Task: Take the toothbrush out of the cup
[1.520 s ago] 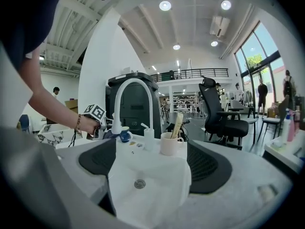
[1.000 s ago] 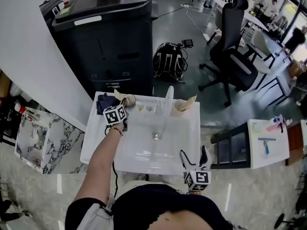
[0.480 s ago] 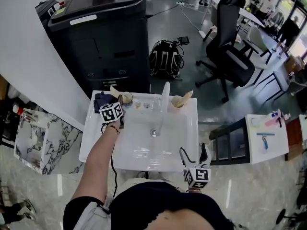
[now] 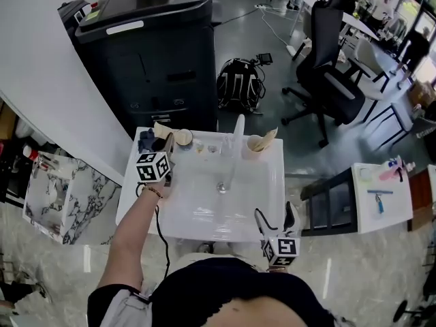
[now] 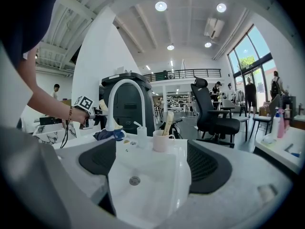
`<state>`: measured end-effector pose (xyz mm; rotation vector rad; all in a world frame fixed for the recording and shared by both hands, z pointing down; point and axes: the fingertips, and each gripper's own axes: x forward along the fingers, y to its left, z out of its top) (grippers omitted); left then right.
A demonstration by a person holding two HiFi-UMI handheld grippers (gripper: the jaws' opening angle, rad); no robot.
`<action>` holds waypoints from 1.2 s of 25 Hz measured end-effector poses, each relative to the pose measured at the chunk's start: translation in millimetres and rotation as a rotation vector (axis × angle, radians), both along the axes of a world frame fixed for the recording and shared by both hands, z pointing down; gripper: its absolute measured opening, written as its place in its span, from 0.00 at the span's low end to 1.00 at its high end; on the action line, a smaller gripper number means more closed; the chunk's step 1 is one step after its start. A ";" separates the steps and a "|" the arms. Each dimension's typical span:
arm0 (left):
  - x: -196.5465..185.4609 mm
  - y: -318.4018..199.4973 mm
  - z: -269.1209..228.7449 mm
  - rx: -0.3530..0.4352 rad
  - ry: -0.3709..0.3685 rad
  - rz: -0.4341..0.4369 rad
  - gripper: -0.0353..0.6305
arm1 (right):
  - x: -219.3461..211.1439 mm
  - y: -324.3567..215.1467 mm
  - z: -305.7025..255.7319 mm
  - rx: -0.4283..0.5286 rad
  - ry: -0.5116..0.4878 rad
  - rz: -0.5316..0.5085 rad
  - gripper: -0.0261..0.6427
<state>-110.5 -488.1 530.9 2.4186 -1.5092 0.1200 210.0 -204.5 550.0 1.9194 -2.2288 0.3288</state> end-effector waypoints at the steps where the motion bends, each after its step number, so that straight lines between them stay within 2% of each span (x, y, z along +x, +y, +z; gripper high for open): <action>1: 0.7 6.8 -7.4 0.019 0.002 0.010 0.12 | -0.9 0.2 -0.4 0.001 0.000 -0.005 0.72; 7: 7.8 51.1 -42.2 0.136 -0.035 0.066 0.12 | -8.0 5.9 3.9 -0.013 -0.001 -0.029 0.72; 11: 9.4 80.5 -54.8 0.179 -0.029 0.070 0.12 | -13.3 6.5 7.0 -0.017 -0.005 -0.045 0.72; 16: 5.8 120.7 -61.5 0.202 -0.024 0.076 0.12 | -23.7 4.6 7.4 -0.019 -0.002 -0.075 0.72; 24: 3.5 168.5 -66.8 0.233 -0.059 0.067 0.12 | -33.6 -0.7 8.0 -0.028 0.004 -0.104 0.72; 30: -2.9 196.5 -67.5 0.220 -0.054 0.067 0.12 | -34.0 -5.9 10.4 -0.030 0.009 -0.110 0.72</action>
